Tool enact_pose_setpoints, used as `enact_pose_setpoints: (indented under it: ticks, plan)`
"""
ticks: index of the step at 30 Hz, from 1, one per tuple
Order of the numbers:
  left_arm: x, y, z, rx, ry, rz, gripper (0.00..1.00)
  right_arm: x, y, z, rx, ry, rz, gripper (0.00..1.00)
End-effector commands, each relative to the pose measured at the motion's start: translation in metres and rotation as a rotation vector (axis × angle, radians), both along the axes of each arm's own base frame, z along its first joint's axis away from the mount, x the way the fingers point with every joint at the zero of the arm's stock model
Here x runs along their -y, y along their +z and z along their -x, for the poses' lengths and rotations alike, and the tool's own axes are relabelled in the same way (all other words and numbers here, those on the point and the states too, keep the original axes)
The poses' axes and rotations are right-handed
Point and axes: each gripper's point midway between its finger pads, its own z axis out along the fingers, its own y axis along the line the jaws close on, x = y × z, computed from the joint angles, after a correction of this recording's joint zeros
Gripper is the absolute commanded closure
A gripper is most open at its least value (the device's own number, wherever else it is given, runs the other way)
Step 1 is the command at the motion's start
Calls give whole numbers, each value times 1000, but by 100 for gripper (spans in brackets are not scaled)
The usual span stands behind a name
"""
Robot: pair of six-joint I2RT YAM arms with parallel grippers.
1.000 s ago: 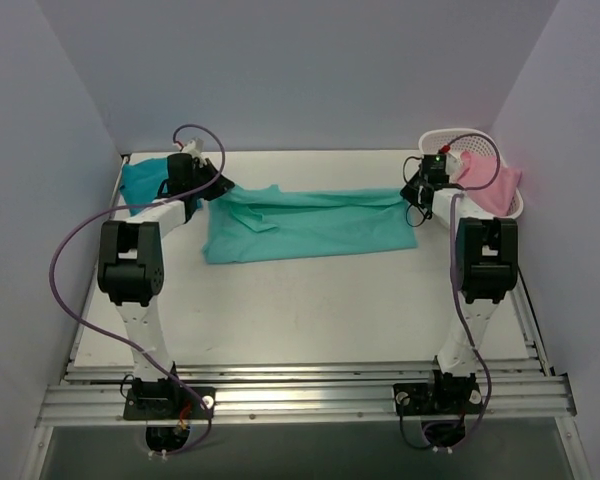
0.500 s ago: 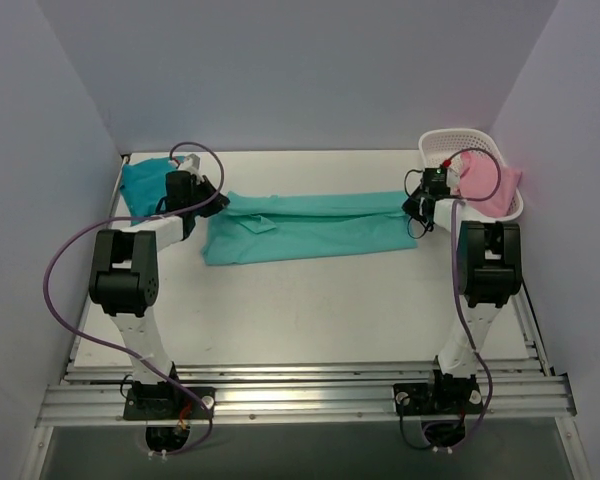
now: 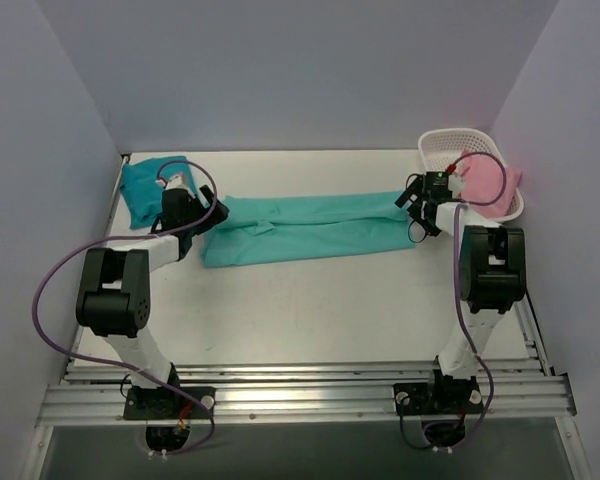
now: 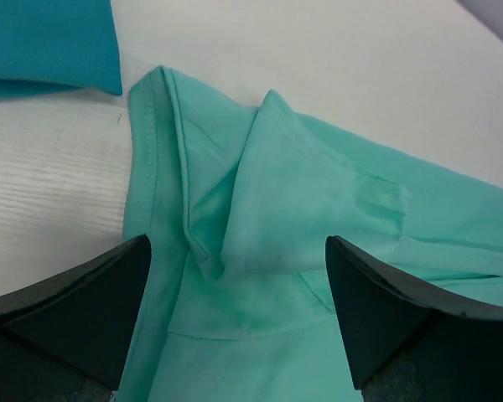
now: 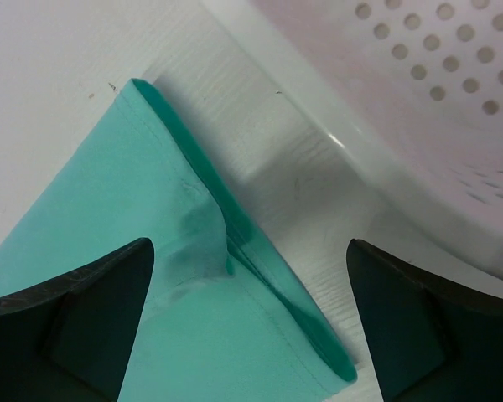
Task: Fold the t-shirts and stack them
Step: Fold the tshirt
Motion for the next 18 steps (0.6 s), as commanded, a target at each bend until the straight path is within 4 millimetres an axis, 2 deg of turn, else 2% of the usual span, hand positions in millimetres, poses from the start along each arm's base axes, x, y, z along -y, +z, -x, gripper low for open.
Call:
enact_pose_setpoints:
  ticks: [1,3,4,5,6,7,10,12,15,16,17,18]
  plan:
    - [-7,75,-14,199,58,-11,6,15,37,6,48,-58,42,5]
    - [-12,92,-11,231,78,-23,6,16,47,7,65,-64,47,5]
    - [-12,110,-9,268,78,-22,6,17,61,7,92,-65,49,5]
    - [-12,114,-8,268,74,-32,6,14,67,7,105,-58,45,5]
    - [-11,131,-12,296,66,-29,6,12,73,7,117,-53,43,5]
    - [-10,128,-13,267,54,-41,6,8,87,5,148,-41,36,5]
    - [1,133,-30,255,1,-31,6,-6,105,2,184,1,25,6]
    - [5,124,-37,231,-13,-26,6,-26,114,1,195,41,20,7]
    - [10,105,-53,200,-37,-17,6,-43,122,7,203,80,23,8]
    - [14,86,-59,167,-52,-11,6,-49,131,11,221,91,21,8]
    - [16,88,-68,179,-63,-7,6,-56,134,16,230,101,16,9]
    - [22,81,-71,165,-90,6,6,-63,126,25,217,108,15,9]
